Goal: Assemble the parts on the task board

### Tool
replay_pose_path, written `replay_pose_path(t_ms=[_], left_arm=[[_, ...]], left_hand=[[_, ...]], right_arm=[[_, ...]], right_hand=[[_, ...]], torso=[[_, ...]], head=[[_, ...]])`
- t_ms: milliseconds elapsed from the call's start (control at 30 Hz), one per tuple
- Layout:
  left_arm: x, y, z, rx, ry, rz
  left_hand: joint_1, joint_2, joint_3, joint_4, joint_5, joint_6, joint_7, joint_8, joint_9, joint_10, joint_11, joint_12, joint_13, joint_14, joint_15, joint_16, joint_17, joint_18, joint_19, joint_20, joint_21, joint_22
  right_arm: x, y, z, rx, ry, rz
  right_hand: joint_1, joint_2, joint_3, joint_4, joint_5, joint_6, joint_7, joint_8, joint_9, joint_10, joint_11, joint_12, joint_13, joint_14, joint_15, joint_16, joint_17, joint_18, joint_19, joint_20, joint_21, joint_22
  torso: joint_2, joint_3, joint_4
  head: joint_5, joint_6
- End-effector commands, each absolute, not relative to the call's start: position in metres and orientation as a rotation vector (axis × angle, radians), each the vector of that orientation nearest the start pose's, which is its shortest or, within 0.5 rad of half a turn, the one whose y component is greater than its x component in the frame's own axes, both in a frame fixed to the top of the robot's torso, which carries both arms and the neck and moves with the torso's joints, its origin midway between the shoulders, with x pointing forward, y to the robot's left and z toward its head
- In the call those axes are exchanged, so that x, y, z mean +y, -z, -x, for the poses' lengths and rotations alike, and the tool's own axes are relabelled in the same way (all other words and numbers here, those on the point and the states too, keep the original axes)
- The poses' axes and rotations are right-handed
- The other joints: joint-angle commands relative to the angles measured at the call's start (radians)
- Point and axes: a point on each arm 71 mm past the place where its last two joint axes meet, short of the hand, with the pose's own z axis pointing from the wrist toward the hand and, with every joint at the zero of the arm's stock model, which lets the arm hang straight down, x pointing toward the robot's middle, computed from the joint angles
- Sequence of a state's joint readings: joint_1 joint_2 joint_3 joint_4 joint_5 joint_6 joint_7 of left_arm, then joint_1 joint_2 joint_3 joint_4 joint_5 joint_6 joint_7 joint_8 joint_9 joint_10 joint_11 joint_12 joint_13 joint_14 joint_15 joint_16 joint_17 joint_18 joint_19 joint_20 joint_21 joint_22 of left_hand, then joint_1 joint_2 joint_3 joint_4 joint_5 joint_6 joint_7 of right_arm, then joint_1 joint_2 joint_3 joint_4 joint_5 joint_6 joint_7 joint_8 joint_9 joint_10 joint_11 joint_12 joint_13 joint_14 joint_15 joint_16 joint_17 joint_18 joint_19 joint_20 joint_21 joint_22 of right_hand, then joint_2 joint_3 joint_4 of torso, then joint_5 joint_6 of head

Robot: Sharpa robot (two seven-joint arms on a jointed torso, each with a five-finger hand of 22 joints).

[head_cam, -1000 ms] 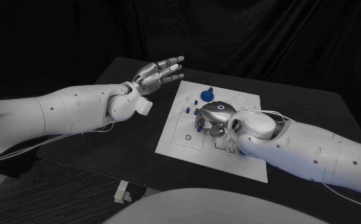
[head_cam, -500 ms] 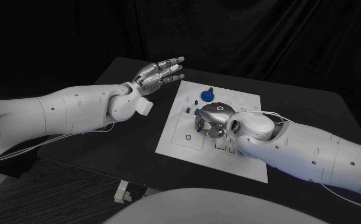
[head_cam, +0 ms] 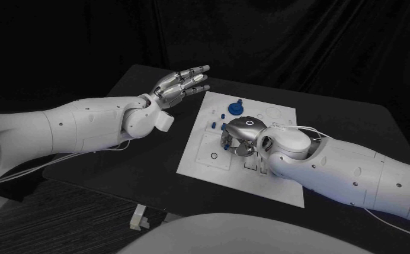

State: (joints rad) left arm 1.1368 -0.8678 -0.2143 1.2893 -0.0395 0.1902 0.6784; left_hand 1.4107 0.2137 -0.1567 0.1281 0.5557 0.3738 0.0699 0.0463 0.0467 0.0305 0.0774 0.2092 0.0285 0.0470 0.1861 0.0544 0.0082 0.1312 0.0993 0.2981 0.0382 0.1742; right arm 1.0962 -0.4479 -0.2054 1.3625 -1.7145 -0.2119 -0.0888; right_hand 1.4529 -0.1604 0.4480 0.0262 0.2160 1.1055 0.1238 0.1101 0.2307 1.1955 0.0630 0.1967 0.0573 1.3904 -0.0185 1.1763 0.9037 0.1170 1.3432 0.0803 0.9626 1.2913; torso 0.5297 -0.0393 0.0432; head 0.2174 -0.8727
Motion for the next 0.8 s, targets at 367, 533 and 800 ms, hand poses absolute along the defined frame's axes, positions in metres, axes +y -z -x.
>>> replay_pose_path(t_ms=[367, 533, 800], left_arm=[[0.2755, 0.2561, -0.4725, 1.422, 1.880, 0.974], [0.2760, 0.2567, -0.4726, 1.422, 1.878, 0.975], [0.2758, 0.2574, -0.4725, 1.425, 1.879, 0.976]], left_hand=[[0.005, 0.003, 0.020, -0.005, 0.014, 0.007, 0.005, 0.001, -0.002, -0.002, 0.004, 0.012, 0.003, 0.005, 0.010, 0.018, 0.014, -0.006, 0.005, -0.003, 0.010, 0.008], [0.005, 0.003, 0.021, -0.006, 0.015, 0.006, 0.005, 0.001, -0.002, -0.002, 0.004, 0.013, 0.003, 0.005, 0.011, 0.018, 0.014, -0.007, 0.005, -0.003, 0.010, 0.008], [0.005, 0.004, 0.022, -0.006, 0.015, 0.007, 0.004, 0.001, -0.002, -0.002, 0.006, 0.015, 0.003, 0.005, 0.011, 0.018, 0.014, -0.008, 0.005, -0.003, 0.010, 0.008]], right_arm=[[-0.0401, 0.3001, -0.4300, 1.857, -0.698, 0.694], [-0.0413, 0.3009, -0.4302, 1.862, -0.693, 0.695], [-0.0458, 0.3005, -0.4312, 1.856, -0.691, 0.684]], right_hand=[[0.002, -0.008, -0.047, 0.020, 0.008, -0.189, 0.007, -0.049, -0.068, -0.084, 0.024, -0.021, 0.032, -0.089, 0.026, -0.062, -0.085, 0.020, -0.090, 0.027, -0.163, 0.094], [-0.011, -0.016, -0.065, 0.031, -0.008, -0.227, -0.019, -0.046, -0.082, -0.122, 0.032, -0.021, 0.036, -0.109, 0.032, -0.067, -0.097, 0.024, -0.106, 0.035, -0.193, 0.088], [-0.012, -0.010, -0.150, 0.057, -0.063, -0.304, -0.061, -0.044, -0.107, -0.263, 0.050, -0.011, 0.050, -0.174, 0.034, -0.100, -0.155, 0.041, -0.162, 0.039, -0.312, 0.064]], torso=[[0.000, 0.0005, -0.0002], [0.000, 0.0004, 0.0000], [0.000, 0.0005, -0.0001]], head=[[0.003, 0.000], [0.002, 0.000], [0.003, 0.000]])
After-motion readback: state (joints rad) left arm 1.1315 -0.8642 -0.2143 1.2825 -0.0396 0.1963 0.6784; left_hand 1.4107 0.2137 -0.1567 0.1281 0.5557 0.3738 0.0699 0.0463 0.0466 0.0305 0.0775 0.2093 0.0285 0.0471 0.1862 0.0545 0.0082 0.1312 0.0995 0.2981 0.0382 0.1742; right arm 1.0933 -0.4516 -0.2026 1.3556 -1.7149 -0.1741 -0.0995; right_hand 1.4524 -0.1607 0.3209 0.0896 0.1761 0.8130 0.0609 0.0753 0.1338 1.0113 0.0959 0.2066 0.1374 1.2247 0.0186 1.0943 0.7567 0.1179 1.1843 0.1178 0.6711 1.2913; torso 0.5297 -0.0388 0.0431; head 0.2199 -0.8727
